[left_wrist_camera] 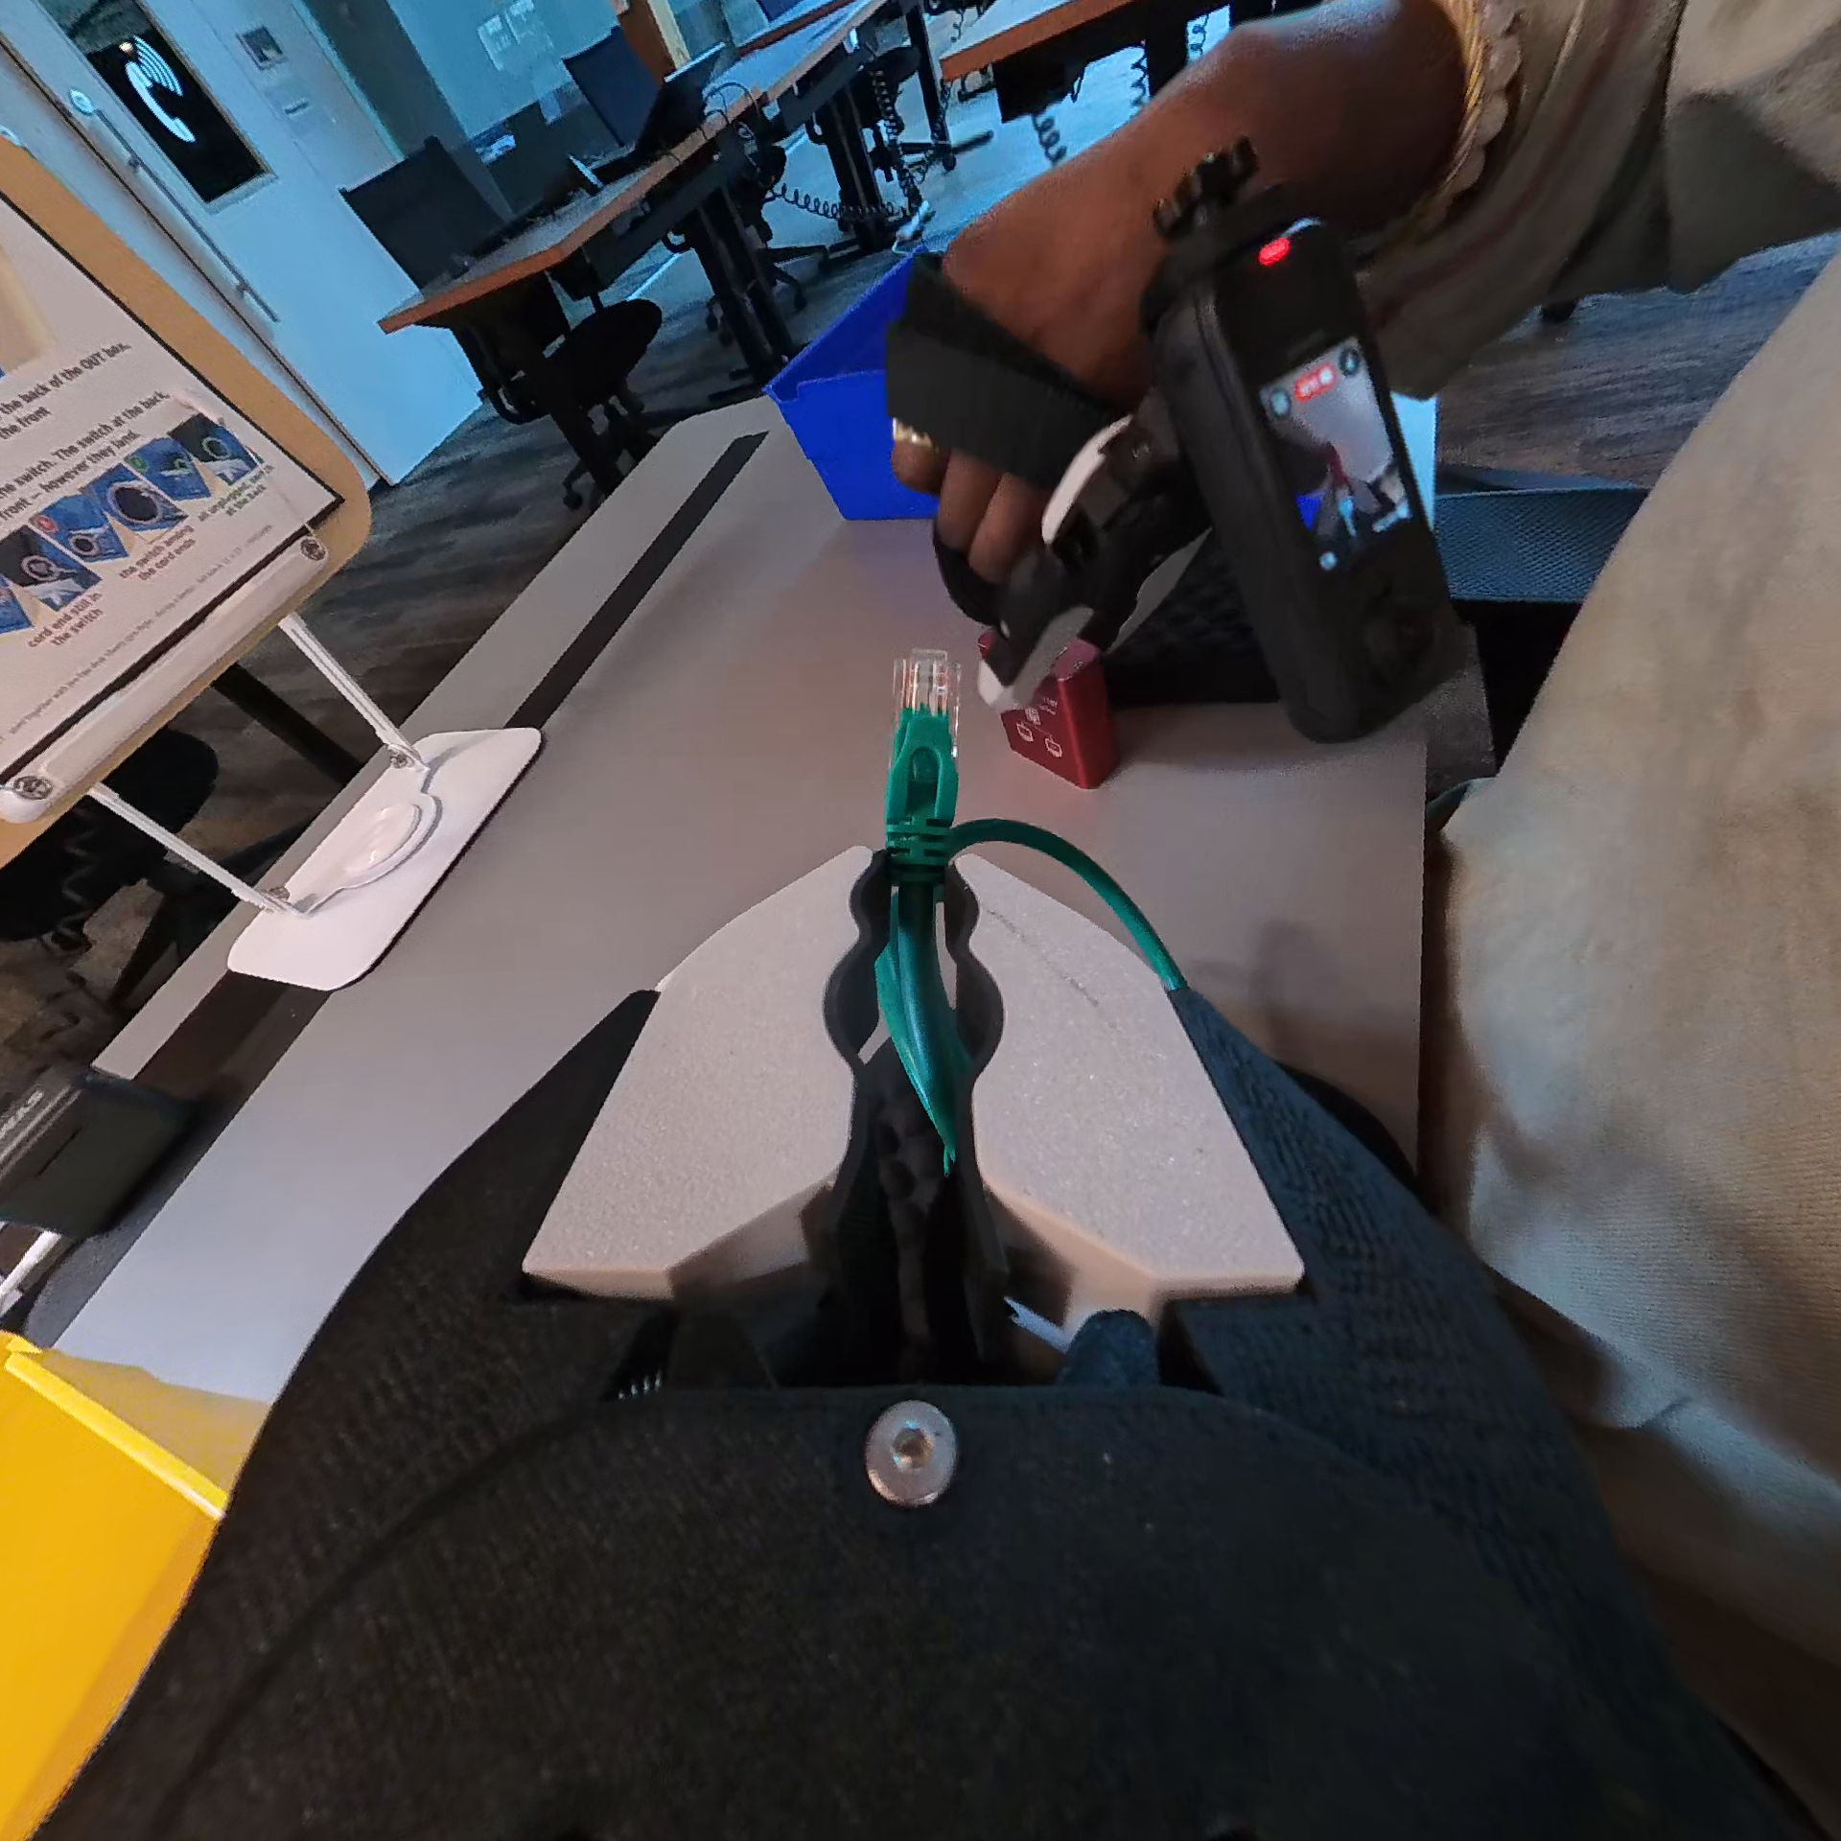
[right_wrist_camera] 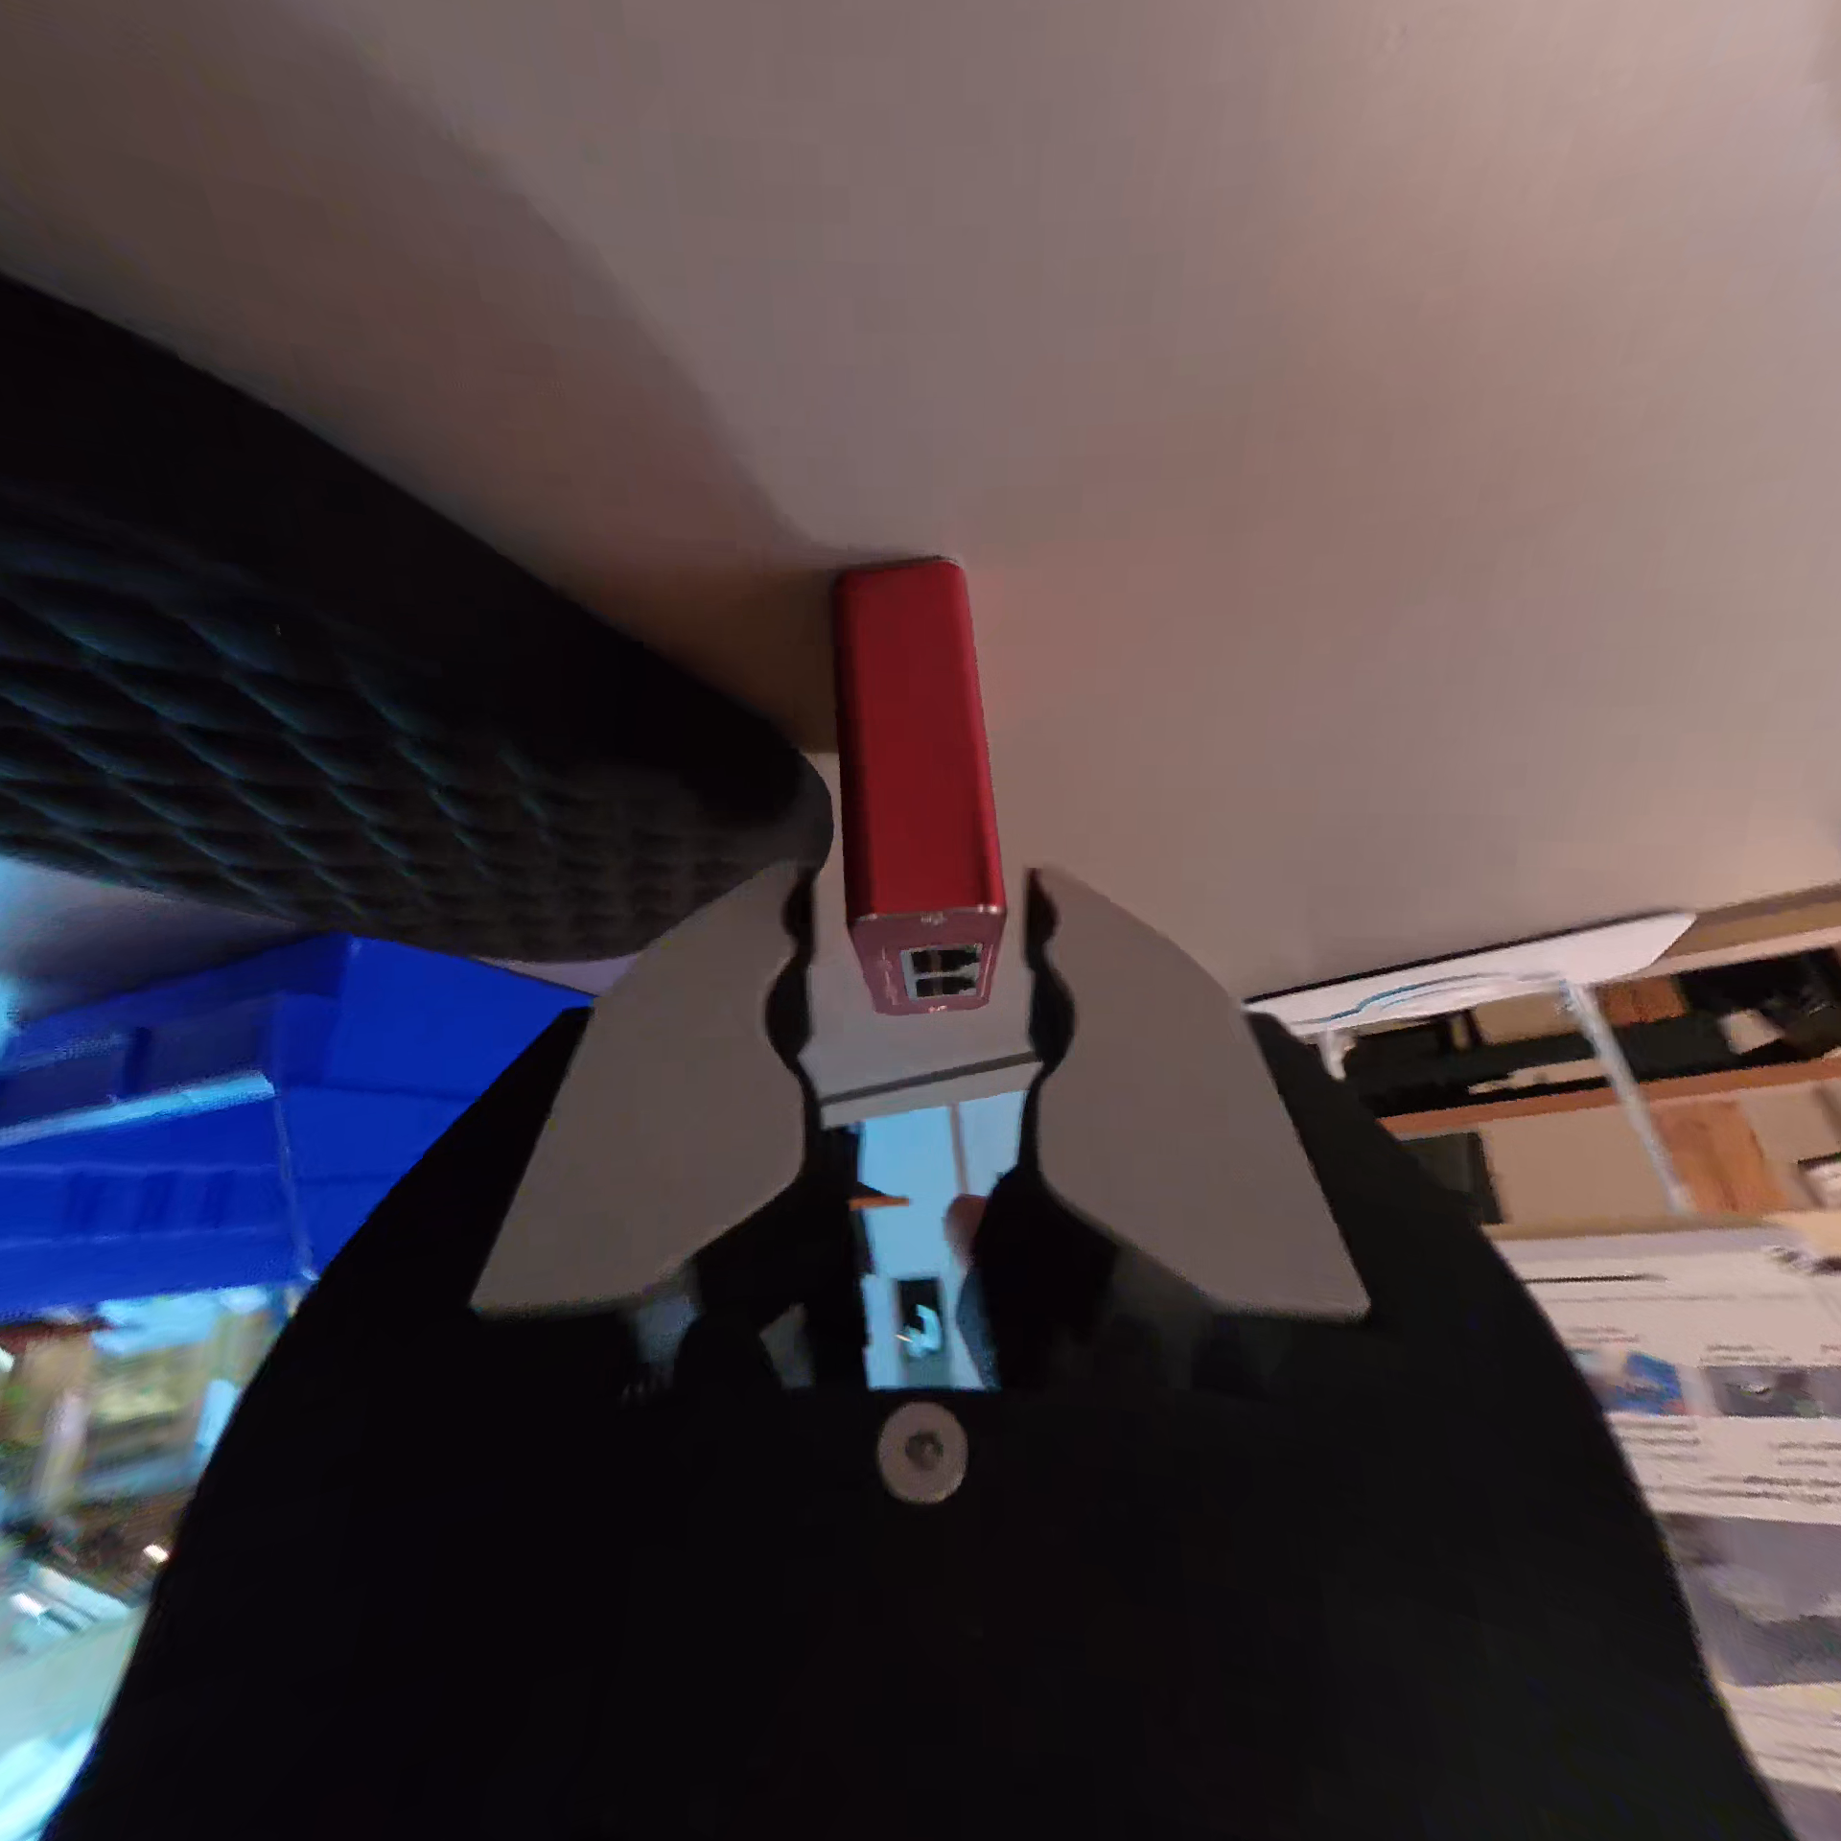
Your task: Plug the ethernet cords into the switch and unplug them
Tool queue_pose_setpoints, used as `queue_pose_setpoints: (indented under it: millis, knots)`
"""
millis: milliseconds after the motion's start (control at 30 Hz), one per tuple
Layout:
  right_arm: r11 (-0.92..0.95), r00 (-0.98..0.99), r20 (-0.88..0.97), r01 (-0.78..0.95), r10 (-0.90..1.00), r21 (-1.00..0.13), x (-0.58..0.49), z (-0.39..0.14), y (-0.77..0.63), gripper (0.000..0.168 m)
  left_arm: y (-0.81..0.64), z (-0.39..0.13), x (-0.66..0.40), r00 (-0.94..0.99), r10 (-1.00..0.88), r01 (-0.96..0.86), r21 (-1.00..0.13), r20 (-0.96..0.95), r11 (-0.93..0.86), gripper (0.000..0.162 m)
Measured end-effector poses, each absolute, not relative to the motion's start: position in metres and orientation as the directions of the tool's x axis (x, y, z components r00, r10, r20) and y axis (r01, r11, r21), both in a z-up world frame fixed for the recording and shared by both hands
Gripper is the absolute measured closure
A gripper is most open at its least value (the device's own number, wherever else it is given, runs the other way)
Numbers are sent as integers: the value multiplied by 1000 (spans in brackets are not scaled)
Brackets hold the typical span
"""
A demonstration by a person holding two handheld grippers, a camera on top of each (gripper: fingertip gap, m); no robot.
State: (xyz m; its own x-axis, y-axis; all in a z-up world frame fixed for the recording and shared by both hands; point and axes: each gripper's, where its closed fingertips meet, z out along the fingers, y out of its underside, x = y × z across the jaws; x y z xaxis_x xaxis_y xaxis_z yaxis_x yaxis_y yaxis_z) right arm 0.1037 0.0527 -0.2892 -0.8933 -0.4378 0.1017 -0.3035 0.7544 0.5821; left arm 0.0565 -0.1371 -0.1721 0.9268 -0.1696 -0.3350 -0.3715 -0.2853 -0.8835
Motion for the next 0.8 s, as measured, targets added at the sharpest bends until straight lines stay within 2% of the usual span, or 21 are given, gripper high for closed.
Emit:
queue_pose_setpoints:
  millis: [67, 100, 167, 200, 233, 267, 300, 367, 467, 633, 700, 800]
  knots:
    - [862, -947, 191, -138, -259, 487, 109, -284, 55, 100, -137, -172, 56, 930, -164, -364, -889, -330, -278, 153]
    - [928, -968, 229, -14, -106, 373, 114, -281, 52, 83, -137, -171, 56, 933, -161, -356, -894, -322, -272, 152]
    - [966, -938, 250, 257, 239, 41, 122, -267, 42, 57, -137, -170, 56, 941, -159, -331, -907, -298, -259, 152]
    - [913, -879, 251, 383, 407, -140, 120, -256, 39, 51, -137, -170, 56, 946, -157, -316, -915, -283, -250, 152]
    - [814, -794, 226, 491, 565, -311, 115, -244, 38, 52, -137, -169, 56, 950, -156, -301, -923, -269, -242, 152]
    - [689, -704, 168, 568, 690, -450, 110, -235, 36, 50, -136, -168, 56, 953, -157, -291, -928, -259, -232, 152]
    - [575, -633, 89, 625, 769, -527, 108, -232, 34, 52, -134, -168, 56, 954, -159, -284, -932, -253, -223, 152]
    - [450, -543, -39, 733, 839, -510, 112, -241, 31, 53, -132, -168, 56, 955, -164, -279, -936, -247, -214, 152]
    - [486, -507, 27, 807, 861, -335, 110, -268, 43, 46, -131, -168, 54, 957, -159, -274, -939, -244, -209, 153]
    - [476, -480, 20, 865, 877, -158, 106, -294, 42, 61, -133, -173, 48, 959, -131, -273, -937, -249, -219, 152]
    - [467, -467, 30, 875, 884, -132, 106, -302, 45, 63, -134, -175, 47, 956, -130, -286, -933, -262, -220, 152]
    - [447, -453, 9, 878, 892, -170, 100, -305, 43, 66, -134, -177, 47, 957, -138, -279, -934, -254, -222, 152]
